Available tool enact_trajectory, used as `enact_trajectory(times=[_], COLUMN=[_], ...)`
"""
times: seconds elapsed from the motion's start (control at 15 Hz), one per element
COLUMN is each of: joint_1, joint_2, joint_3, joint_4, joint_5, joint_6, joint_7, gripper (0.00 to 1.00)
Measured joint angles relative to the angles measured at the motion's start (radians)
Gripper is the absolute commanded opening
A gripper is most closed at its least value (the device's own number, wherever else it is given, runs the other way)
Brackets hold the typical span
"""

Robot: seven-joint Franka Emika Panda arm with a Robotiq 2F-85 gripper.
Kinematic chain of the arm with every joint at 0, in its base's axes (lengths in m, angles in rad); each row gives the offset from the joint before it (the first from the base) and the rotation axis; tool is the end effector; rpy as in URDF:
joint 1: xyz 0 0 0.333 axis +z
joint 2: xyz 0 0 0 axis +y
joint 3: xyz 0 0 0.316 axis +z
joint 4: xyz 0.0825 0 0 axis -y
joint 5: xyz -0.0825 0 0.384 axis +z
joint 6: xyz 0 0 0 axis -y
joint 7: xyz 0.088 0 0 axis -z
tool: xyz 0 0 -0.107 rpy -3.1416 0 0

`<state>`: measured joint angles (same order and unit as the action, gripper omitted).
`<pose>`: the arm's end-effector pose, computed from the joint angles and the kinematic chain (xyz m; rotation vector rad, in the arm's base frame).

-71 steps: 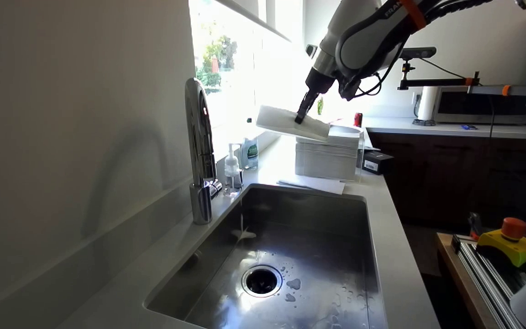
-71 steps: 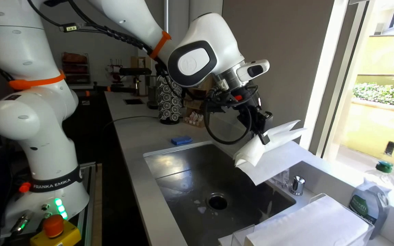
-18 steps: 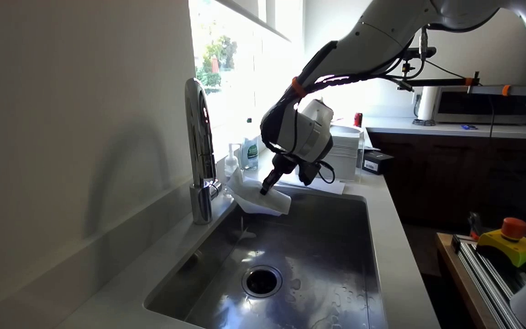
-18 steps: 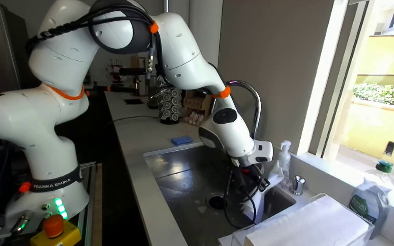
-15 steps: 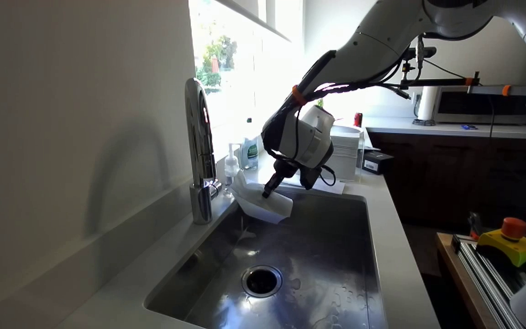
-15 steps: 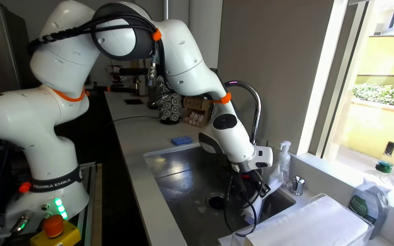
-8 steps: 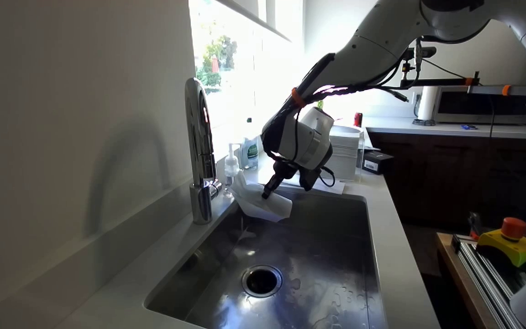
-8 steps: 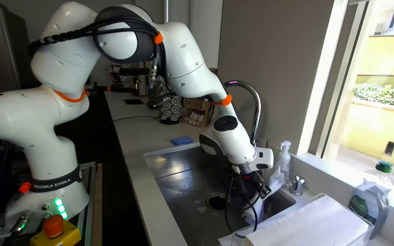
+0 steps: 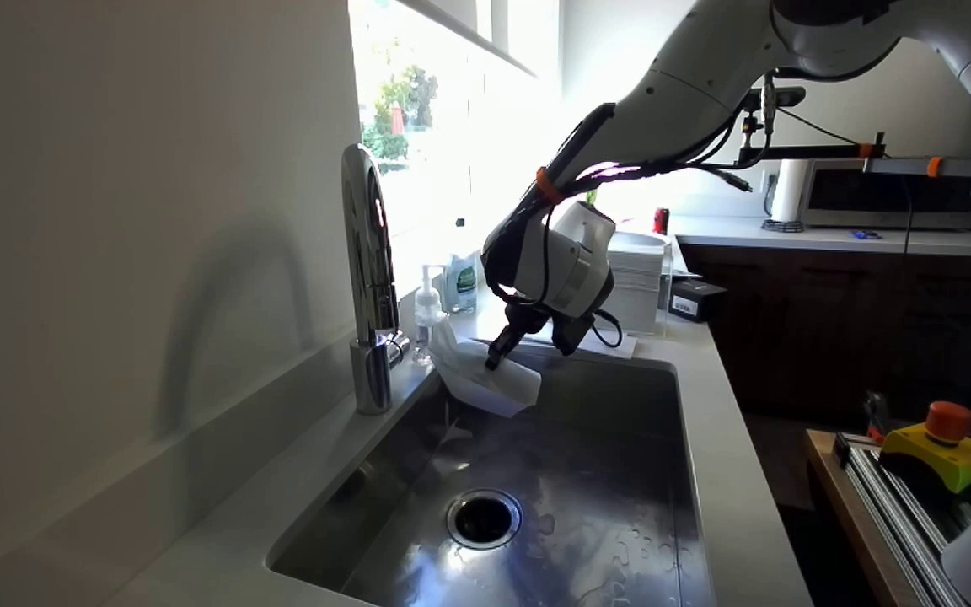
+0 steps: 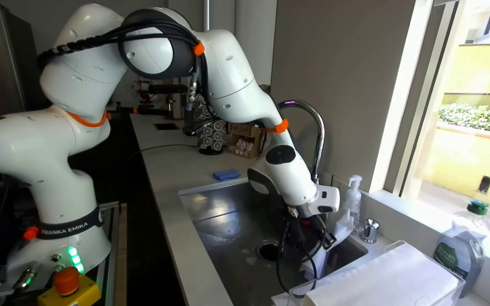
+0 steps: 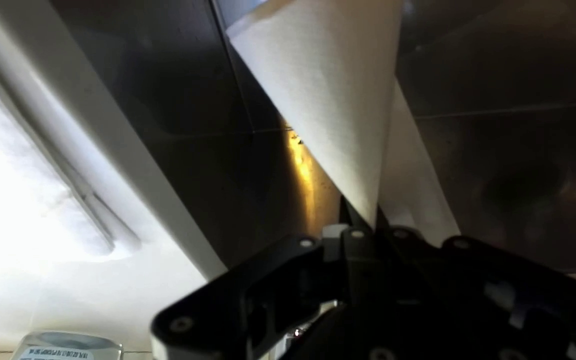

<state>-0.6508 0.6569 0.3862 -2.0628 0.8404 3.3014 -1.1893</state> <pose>0.5498 -0.2373 0.1691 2.9344 -0.1256 0.8471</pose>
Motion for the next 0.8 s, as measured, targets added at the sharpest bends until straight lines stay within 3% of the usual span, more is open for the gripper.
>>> enact_trajectory(times=[0.8], joint_1=[0.276], joint_2=[0.087], joint_3=[-0.26], joint_4=[0.101], joint_5=[0.03], joint_6=[0.0], joint_7=[0.184], gripper=[0.0])
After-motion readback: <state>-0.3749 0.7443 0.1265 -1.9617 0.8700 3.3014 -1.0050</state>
